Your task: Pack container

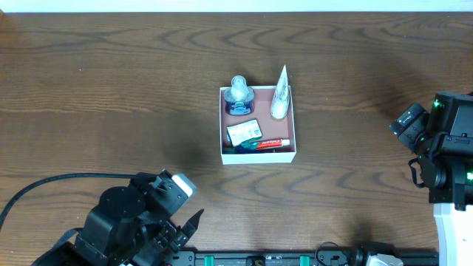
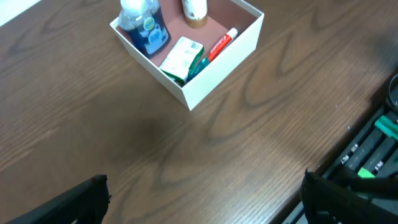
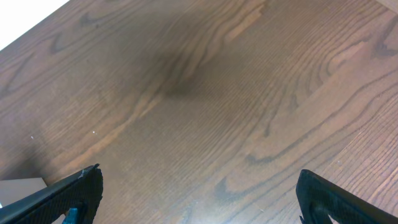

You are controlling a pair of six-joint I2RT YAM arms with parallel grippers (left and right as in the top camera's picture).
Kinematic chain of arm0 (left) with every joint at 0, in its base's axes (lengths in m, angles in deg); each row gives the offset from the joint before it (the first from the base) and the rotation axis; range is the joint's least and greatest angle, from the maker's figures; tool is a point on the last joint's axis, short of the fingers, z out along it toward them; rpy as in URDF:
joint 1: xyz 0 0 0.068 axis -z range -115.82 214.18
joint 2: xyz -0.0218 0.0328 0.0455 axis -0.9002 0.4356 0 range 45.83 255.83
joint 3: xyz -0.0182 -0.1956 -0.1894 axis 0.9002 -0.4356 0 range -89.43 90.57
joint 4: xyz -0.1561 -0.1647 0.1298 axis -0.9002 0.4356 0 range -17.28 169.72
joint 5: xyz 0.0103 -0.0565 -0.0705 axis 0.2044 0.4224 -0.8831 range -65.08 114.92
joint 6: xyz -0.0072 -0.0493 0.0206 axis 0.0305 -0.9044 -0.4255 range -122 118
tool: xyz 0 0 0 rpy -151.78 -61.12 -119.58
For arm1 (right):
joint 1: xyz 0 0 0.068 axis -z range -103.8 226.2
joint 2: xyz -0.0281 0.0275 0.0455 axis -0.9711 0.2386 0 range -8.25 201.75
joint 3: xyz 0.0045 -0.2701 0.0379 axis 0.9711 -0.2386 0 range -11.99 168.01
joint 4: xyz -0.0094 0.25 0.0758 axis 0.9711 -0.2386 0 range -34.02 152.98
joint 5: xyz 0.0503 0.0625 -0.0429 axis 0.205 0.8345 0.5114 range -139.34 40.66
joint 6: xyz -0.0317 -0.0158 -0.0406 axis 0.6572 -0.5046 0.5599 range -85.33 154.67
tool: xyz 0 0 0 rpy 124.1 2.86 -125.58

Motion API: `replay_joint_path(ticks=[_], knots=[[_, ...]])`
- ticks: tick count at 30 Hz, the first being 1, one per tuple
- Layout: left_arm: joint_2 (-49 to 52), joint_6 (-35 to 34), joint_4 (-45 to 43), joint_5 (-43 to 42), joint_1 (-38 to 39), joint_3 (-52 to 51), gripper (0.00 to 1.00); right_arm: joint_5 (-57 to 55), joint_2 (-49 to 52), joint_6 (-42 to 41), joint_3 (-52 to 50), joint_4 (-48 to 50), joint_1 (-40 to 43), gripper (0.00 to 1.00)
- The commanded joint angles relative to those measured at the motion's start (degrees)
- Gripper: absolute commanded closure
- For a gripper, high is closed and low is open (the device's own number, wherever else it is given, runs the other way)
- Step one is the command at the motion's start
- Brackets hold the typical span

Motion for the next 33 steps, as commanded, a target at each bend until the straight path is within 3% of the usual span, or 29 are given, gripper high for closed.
replay_joint_path(ticks=[1, 7, 16, 33], knots=[[-0.6, -0.8, -1.8, -0.8, -3.4, -2.4, 0.02, -0.8, 0.0, -0.7, 0.3, -0.1, 0.3, 0.01], [-4.8, -0.8, -14.1, -3.3, -16.3, -11.5, 0.02, -0.8, 0.0, -0.7, 0.3, -0.1, 0.3, 0.01], [-20.4, -0.8, -41.1, -8.1, -31.0, -31.9, 0.02, -0.8, 0.0, -0.7, 0.3, -0.1, 0.3, 0.01], [-29.8, -0.9, -66.3, -10.3, -34.0, -51.6, 0.02, -0.8, 0.0, -0.7, 0.3, -0.1, 0.3, 0.01]])
